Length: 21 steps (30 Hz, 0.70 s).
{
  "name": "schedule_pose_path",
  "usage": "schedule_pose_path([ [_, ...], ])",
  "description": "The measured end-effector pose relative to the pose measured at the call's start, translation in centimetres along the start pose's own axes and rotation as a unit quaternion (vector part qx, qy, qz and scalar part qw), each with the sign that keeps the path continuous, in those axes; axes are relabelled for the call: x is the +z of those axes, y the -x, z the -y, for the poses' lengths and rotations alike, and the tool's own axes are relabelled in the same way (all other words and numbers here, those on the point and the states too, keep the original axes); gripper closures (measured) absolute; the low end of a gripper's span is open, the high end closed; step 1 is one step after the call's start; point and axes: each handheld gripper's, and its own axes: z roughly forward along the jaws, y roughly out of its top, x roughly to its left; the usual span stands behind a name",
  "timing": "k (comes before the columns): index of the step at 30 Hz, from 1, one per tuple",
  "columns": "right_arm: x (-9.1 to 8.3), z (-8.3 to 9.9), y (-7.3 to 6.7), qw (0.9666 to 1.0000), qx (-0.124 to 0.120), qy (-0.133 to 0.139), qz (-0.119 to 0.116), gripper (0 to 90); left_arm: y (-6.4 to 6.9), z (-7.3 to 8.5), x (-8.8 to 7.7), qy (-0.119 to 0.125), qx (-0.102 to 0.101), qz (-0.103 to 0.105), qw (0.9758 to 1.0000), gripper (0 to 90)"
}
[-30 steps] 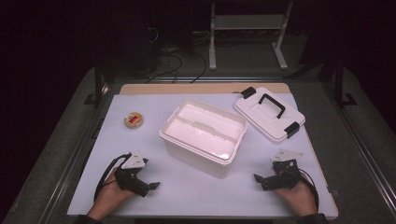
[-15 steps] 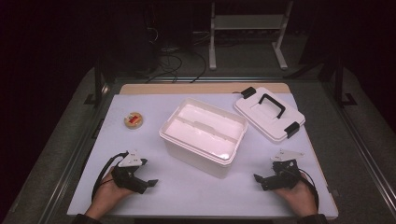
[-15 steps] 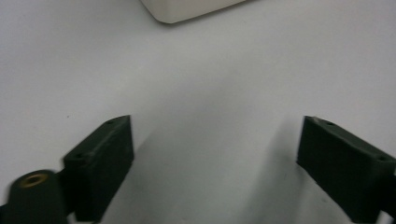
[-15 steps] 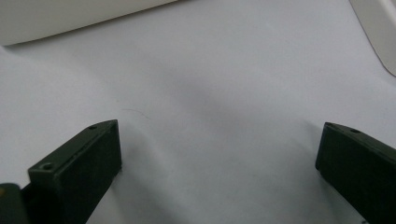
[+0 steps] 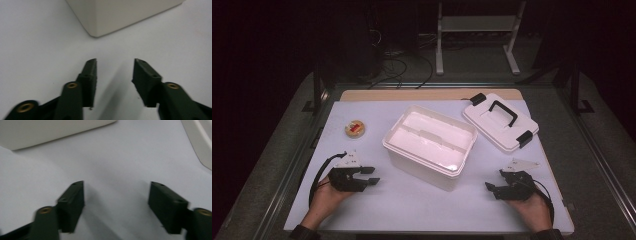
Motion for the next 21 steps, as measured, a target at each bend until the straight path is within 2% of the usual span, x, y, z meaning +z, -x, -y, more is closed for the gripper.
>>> schedule_pose_path([
  [4,-0.4,-0.8,-0.2,0.9999,-0.005,0.014,-0.004,55.2,-0.5,-1.4,0.0,0.0,0.007,0.004,1.0,75.4],
  [7,-0.7,-1.7,-0.3,0.9995,-0.013,0.024,-0.015,75.3,-0.8,-2.1,0.0,-0.004,0.005,0.013,0.9999,89.8],
  [10,-0.9,-2.3,-0.5,0.9991,-0.02,0.03,-0.024,89.5,-1.4,-2.9,0.1,-0.011,0.001,0.016,0.9998,90.0],
  [21,-1.0,-5.5,-0.8,0.9973,-0.03,0.045,-0.05,89.8,-4.5,-5.4,0.5,0.001,-0.001,0.001,1.0,89.9],
])
